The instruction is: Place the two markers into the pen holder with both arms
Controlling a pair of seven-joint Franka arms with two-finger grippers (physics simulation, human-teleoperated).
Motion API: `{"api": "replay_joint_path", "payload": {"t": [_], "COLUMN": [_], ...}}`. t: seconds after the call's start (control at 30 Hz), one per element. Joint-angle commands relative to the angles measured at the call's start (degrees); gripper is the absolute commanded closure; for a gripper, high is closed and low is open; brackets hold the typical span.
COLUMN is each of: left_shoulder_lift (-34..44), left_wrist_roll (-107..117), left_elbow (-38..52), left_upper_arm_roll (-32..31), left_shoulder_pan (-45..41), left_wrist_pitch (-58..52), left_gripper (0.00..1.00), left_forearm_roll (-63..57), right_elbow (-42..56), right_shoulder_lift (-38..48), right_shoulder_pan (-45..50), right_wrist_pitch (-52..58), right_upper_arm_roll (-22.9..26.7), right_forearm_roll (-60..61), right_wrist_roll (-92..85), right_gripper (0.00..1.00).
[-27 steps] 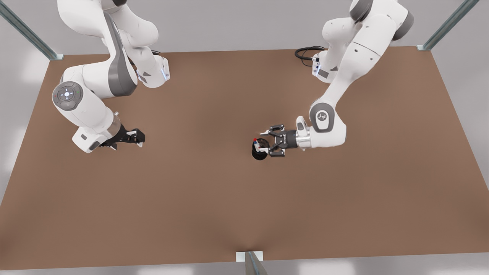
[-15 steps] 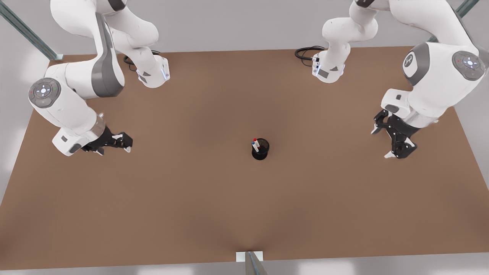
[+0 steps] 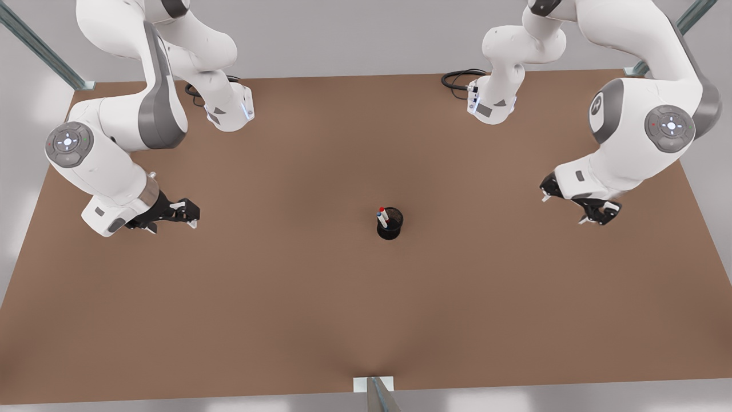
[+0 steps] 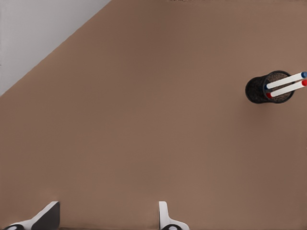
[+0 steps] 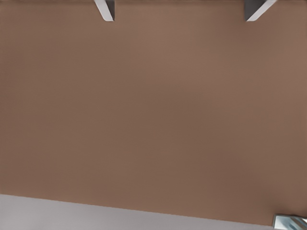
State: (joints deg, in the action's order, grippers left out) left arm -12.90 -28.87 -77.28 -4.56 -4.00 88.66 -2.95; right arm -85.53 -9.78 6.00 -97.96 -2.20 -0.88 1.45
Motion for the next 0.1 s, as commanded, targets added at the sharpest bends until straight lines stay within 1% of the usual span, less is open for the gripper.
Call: {"api": "replay_joint_path", "payload": {"t": [0.0,0.07], "left_shoulder_lift": [0.1,0.2], "left_wrist_roll": [33.9,35.1], "left_elbow": [0.0,0.0], "left_upper_arm_roll": [0.0,0.0], "left_shoulder_pan": [0.1,0.2], "left_wrist_pitch": [-0.7,-0.7], "left_gripper": [0.0,0.0], "left_forearm_roll": [0.9,2.2], "right_elbow": [0.0,0.0], "right_shoulder_lift": [0.1,0.0], "right_shoulder_pan": [0.0,0.0], "right_wrist_pitch": [0.1,0.1], "right_upper_arm_roll": [-0.1,0.0], "right_forearm_roll": [0.0,0.1], "right_wrist_roll": [-1.9,-1.9], "right_gripper": [0.0,0.0]}}
